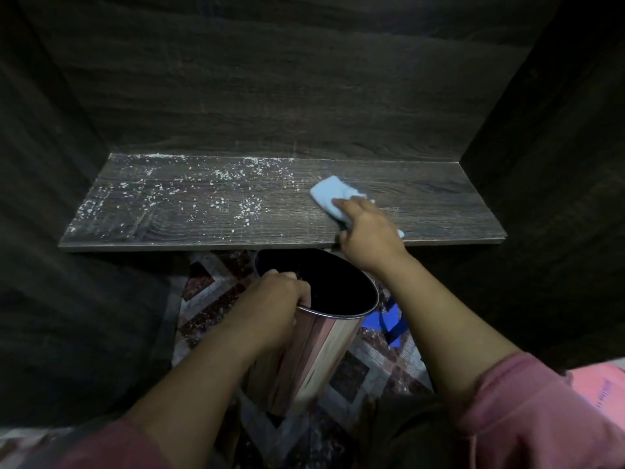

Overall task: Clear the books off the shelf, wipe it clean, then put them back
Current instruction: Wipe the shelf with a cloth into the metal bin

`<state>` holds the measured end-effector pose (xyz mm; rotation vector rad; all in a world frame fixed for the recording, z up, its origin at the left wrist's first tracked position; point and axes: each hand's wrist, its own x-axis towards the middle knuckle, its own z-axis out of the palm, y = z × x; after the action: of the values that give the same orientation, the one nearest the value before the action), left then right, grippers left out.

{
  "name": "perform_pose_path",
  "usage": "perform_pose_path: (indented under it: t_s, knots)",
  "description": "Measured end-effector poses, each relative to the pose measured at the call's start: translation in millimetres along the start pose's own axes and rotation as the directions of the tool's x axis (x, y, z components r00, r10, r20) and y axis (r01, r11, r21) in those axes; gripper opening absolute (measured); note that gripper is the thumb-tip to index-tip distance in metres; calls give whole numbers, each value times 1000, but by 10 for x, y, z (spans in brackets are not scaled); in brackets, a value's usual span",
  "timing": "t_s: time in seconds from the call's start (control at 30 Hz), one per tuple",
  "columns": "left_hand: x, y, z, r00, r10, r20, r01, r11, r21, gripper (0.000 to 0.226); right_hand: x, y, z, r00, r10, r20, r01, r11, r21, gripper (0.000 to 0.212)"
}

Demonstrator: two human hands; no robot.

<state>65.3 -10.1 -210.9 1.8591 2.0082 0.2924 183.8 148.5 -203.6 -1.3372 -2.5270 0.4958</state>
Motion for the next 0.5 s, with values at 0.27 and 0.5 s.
perform_pose_path:
  t_s: [0.27,0.5]
  knots:
    - [18,-33,10,1000,-1,-11,1,1000,-22,25,-133,49,-365,993,66,-97,-41,970,239,51]
    - [-17,-96,16,1000,3,-14,-3,1000,-11,24,-109,578,-386,956,276,-95,-270,960,74,55]
